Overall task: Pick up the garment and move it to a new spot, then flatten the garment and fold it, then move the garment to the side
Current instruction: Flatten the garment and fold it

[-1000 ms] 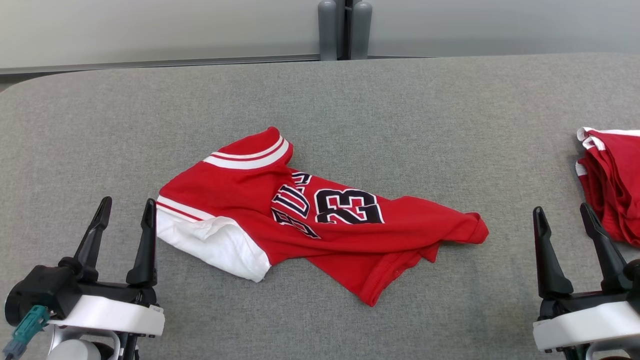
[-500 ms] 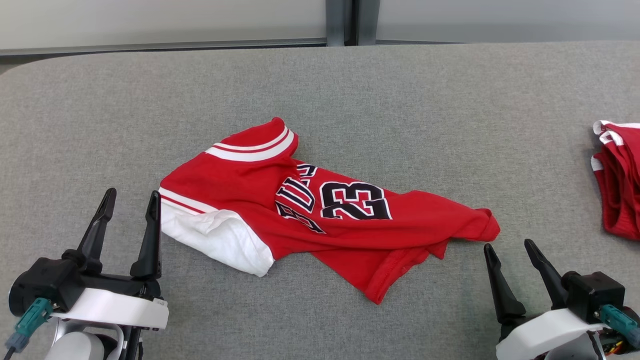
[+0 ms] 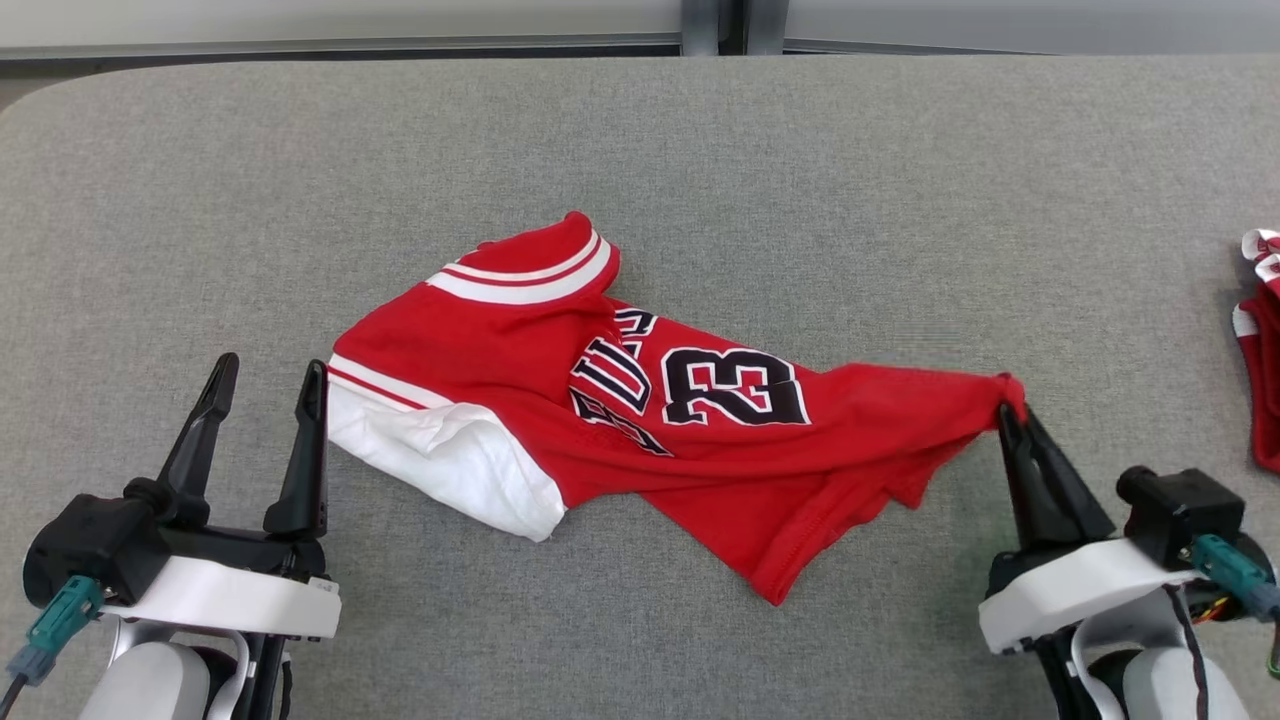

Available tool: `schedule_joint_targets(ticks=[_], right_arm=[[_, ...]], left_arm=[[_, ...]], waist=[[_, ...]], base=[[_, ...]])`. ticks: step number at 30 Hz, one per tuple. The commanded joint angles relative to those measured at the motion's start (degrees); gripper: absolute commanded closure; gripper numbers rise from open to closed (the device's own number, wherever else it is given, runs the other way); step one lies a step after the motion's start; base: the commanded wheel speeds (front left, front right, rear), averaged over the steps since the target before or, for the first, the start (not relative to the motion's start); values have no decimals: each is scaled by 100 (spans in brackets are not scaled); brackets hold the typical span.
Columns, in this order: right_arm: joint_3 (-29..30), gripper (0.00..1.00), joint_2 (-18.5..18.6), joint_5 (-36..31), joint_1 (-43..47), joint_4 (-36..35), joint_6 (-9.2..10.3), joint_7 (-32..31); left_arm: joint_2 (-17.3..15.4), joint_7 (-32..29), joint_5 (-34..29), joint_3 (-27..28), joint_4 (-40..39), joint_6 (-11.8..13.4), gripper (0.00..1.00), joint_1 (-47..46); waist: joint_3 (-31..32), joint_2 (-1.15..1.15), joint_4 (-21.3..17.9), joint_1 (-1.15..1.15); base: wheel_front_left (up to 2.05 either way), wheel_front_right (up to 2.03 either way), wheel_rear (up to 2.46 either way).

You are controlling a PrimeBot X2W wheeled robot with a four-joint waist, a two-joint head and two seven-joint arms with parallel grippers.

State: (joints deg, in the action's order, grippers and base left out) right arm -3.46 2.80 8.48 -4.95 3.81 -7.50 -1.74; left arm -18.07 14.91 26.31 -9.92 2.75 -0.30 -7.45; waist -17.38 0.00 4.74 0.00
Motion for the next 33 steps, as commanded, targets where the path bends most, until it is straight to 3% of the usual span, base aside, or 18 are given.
schedule_joint_targets(ticks=[1, 11, 16, 21, 22, 23, 24, 27, 33], right_arm=[[46, 100, 19, -59, -119, -87, 2, 28], [302, 100, 17, -611, -1188, -510, 2, -627], [310, 100, 16, -677, -1925, 183, 2, -876], [265, 100, 18, -618, -2508, 1153, 2, -566], [273, 93, 21, -654, -2606, 1348, 3, -483], [270, 51, 19, -660, -2675, 1549, 3, -399], [266, 0, 18, -624, -2744, 1706, 3, -298], [292, 0, 20, -601, -2869, 2058, 3, 19], [369, 0, 17, -687, -2642, 1966, 3, 581]], left_arm=[[-8, 30, -20, 34, 5, -11, 0, -64], [109, 30, -83, 103, -17, -138, 0, -263], [210, 30, -131, 82, 56, -277, 0, -409], [322, 30, -153, 124, 154, -401, 0, -509], [335, 30, -162, 130, 174, -416, 0, -510], [348, 30, -170, 134, 191, -430, 0, -520], [353, 30, -189, 137, 215, -458, 0, -526], [373, 30, -229, 182, 248, -491, 0, -515], [382, 30, -289, 239, 285, -535, 0, -453]], waist=[[-20, 0, 10, 0], [-221, 0, 131, 0], [-396, 0, 286, 0], [-521, 0, 357, 0], [-536, 0, 352, 0], [-546, 0, 349, 0], [-552, 0, 343, 0], [-545, 0, 300, 0], [-486, 0, 220, 0]], base=[[0, 0, 0], [0, 0, 0], [0, 0, 0], [0, 0, 0], [0, 0, 0], [0, 0, 0], [0, 0, 0], [0, 0, 0], [0, 0, 0]])
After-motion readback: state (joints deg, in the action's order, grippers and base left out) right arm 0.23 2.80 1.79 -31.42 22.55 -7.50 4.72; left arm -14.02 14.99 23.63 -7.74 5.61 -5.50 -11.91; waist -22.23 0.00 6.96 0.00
